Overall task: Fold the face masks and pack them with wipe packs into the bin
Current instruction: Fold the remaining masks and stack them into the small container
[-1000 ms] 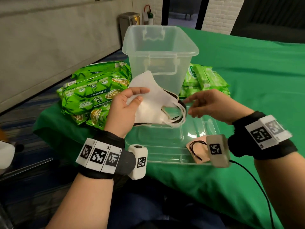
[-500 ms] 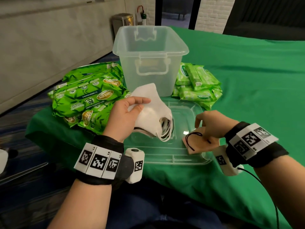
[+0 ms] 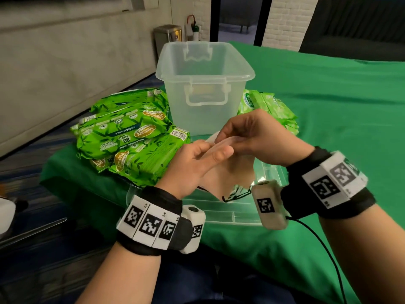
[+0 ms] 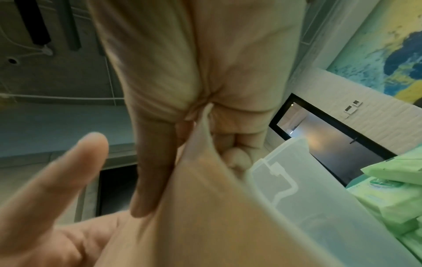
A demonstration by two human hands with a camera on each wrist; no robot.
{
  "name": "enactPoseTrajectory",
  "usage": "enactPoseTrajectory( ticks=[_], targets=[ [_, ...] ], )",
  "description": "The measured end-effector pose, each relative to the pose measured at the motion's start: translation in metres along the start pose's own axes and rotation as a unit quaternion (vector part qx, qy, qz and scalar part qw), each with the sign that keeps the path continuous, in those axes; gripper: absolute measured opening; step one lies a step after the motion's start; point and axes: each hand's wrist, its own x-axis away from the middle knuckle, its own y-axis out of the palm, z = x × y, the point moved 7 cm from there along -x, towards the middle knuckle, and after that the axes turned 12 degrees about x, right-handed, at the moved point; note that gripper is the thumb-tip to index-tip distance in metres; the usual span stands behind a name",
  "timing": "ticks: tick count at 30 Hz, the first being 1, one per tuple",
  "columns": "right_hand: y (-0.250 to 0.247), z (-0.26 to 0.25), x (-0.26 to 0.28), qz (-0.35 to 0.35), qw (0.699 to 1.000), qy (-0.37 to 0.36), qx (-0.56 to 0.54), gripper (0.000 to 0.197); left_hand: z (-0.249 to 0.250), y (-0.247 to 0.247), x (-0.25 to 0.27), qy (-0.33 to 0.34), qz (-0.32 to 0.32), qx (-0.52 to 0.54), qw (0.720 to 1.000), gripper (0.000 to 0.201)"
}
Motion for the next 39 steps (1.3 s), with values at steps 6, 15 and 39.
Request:
enactPoseTrajectory(
  ticks=[6,15,39],
  targets=[
    [0.007,0.008,-0.006,0.008,0.997,0.005,0.079,0.034,-0.002,-0.003,0.003,-0.013,0.000,-0.041,0.999,0.037],
    [-0.011,0.023,0.001,0.208,0.975,0.057,0.054,0.026,0.003,-0.026,0.000,0.045,0.070,0.018,0.996,0.020],
    [0.036,0.039,0.004,0.071,0.968,0.113,-0.211,0.056,0.027,-0.028,-0.001,0.097,0.127,0.111,0.981,0.051]
  ],
)
